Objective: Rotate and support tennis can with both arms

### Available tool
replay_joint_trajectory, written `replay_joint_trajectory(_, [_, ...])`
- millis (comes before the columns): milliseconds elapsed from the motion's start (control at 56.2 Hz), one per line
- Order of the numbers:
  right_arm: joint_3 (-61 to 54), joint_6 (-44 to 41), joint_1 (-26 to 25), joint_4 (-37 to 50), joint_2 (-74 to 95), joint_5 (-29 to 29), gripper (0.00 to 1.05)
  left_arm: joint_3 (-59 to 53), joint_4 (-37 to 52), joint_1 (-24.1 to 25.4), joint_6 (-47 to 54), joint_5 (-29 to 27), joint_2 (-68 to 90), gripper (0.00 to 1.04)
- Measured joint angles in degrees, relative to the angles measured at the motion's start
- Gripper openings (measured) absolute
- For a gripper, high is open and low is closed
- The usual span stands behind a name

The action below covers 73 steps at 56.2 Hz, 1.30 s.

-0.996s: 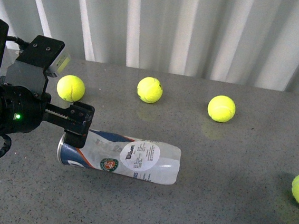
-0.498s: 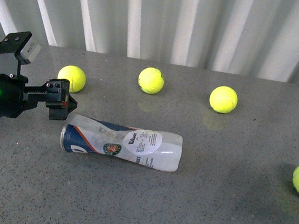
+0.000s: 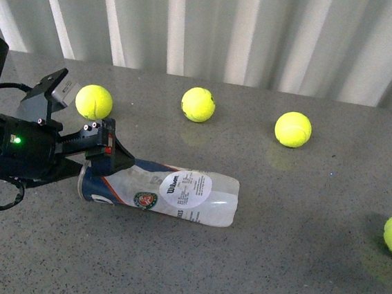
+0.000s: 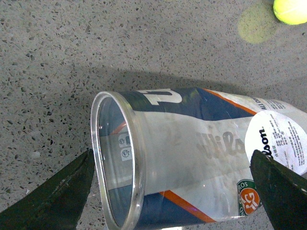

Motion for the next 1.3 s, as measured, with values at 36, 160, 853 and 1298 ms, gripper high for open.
replay_joint_trajectory(36, [0.00, 0.00, 0.00, 0.00, 0.00, 0.00, 0.97, -0.11, 0.02, -0.11, -0.13, 0.02, 0.00, 0.98])
replay_joint_trajectory(160, [0.00, 0.00, 0.00, 0.00, 0.00, 0.00, 0.97, -0.17, 0.11, -0.15, -0.22, -0.22, 0.02, 0.87])
replay_joint_trajectory(853, [0.00, 0.00, 0.00, 0.00, 0.00, 0.00, 0.97, -1.77, -1.66, -1.22, -2.91, 2.54, -7.78, 0.05])
replay_joint_trajectory(1298, [0.00, 0.00, 0.00, 0.00, 0.00, -0.02, 0.97, 5.14, -28.06, -10.23, 28.24, -7.39, -37.97, 0.04])
